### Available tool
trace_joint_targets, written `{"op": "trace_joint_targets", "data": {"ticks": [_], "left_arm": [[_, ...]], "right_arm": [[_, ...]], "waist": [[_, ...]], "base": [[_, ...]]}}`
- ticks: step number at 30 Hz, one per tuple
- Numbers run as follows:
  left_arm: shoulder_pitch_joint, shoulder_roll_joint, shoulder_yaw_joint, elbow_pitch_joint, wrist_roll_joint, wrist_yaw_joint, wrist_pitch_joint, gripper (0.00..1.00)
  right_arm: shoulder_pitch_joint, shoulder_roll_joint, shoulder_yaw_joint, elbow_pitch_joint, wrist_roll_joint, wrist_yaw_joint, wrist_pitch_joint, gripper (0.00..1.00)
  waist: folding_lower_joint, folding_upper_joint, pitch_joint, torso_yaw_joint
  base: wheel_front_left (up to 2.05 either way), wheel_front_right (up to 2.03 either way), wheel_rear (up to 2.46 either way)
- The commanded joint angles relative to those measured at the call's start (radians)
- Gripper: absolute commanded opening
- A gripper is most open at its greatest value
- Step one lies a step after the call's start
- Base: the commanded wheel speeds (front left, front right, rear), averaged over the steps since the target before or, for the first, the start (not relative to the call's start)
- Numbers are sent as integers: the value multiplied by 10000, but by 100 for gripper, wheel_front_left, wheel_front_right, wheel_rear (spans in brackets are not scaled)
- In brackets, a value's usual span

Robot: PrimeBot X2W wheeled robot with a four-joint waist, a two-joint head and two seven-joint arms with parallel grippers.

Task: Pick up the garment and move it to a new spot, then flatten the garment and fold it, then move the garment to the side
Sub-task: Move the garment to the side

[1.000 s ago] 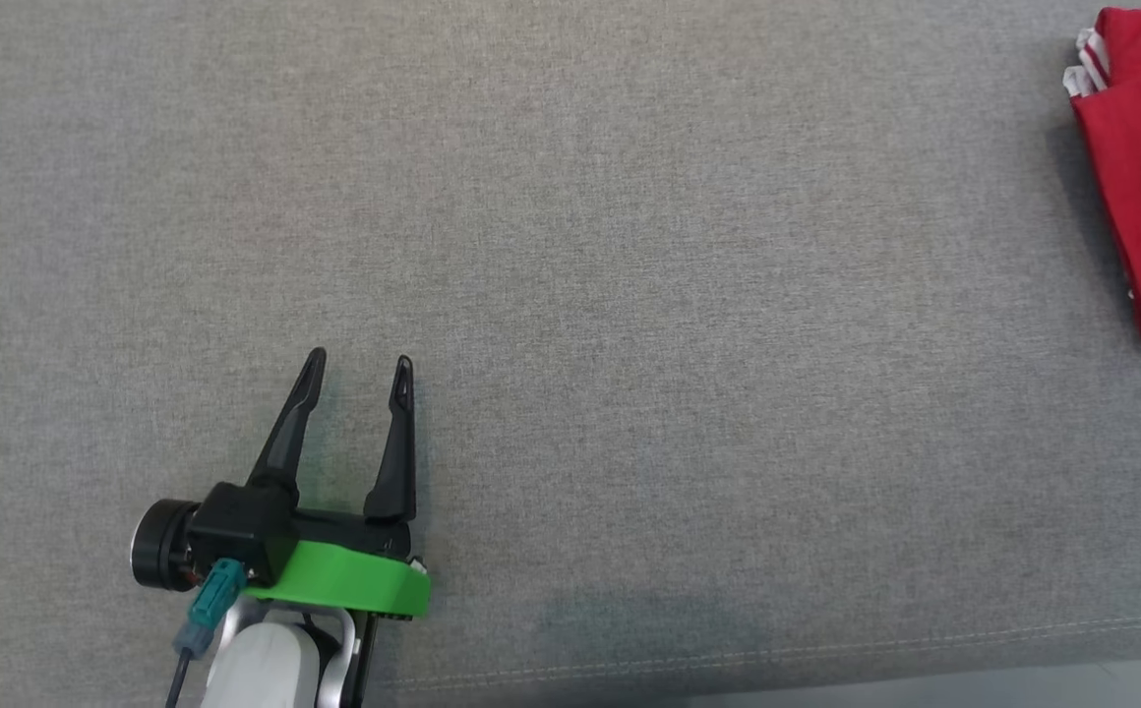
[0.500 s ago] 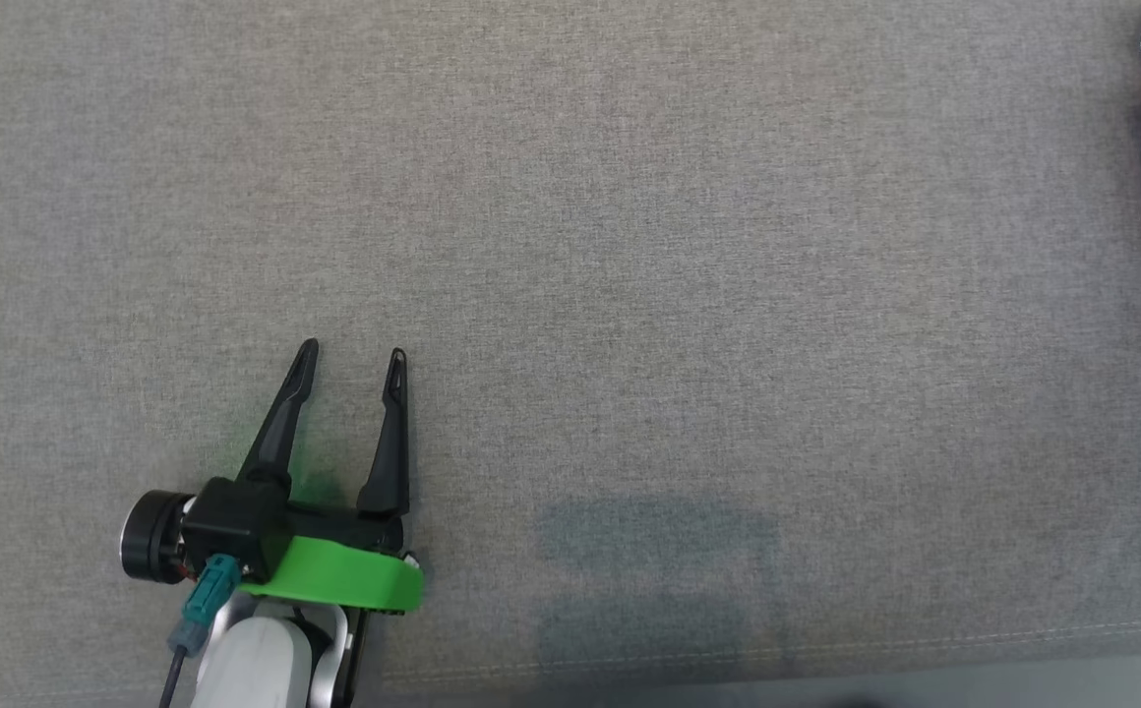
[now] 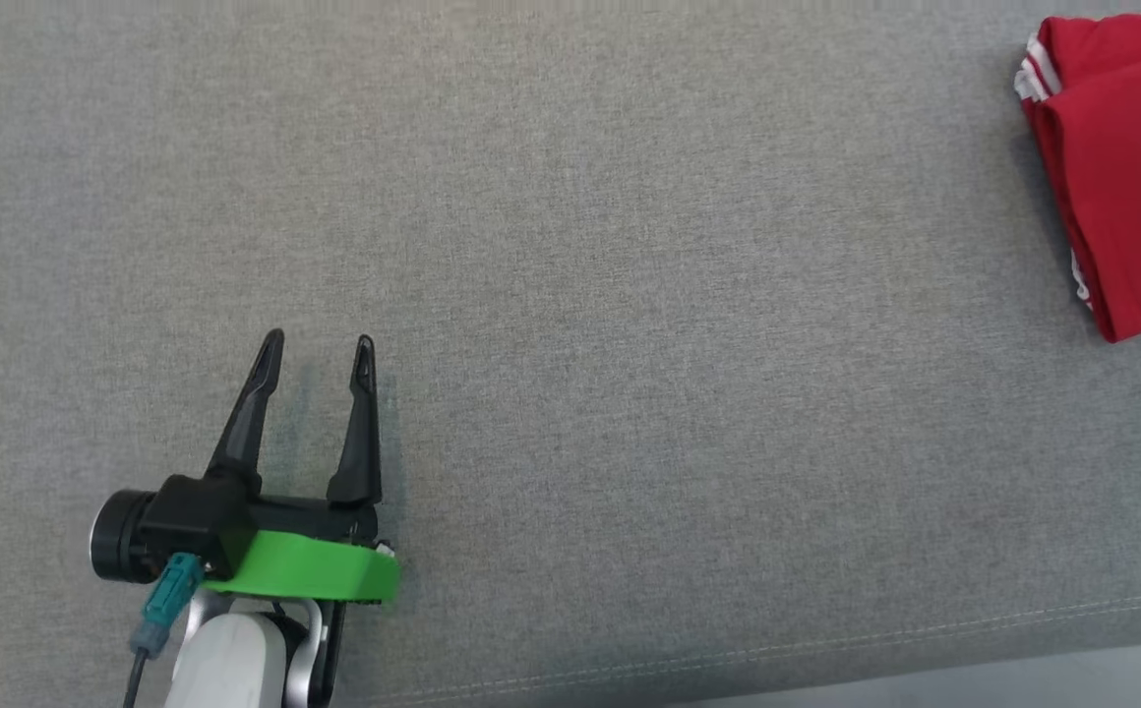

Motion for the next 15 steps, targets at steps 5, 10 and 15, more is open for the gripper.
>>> {"op": "trace_joint_targets", "data": {"ticks": [5, 10, 15], "left_arm": [[252, 3, 430, -66, -519, 157, -29, 100], [519, -21, 710, 190, -916, 458, -29, 100], [837, -24, 853, 806, -1149, 780, -29, 100]], "right_arm": [[775, 80, 1541, -639, 1085, -12, -557, 100], [1757, 255, 2940, -1680, 2275, -12, -1045, 100], [3282, 754, 3824, -3167, 3309, -12, -1429, 100]], "waist": [[0, 0, -1462, -357], [0, 0, -2242, -397], [0, 0, -2972, -368]], "base": [[0, 0, 0], [0, 0, 0], [0, 0, 0]]}}
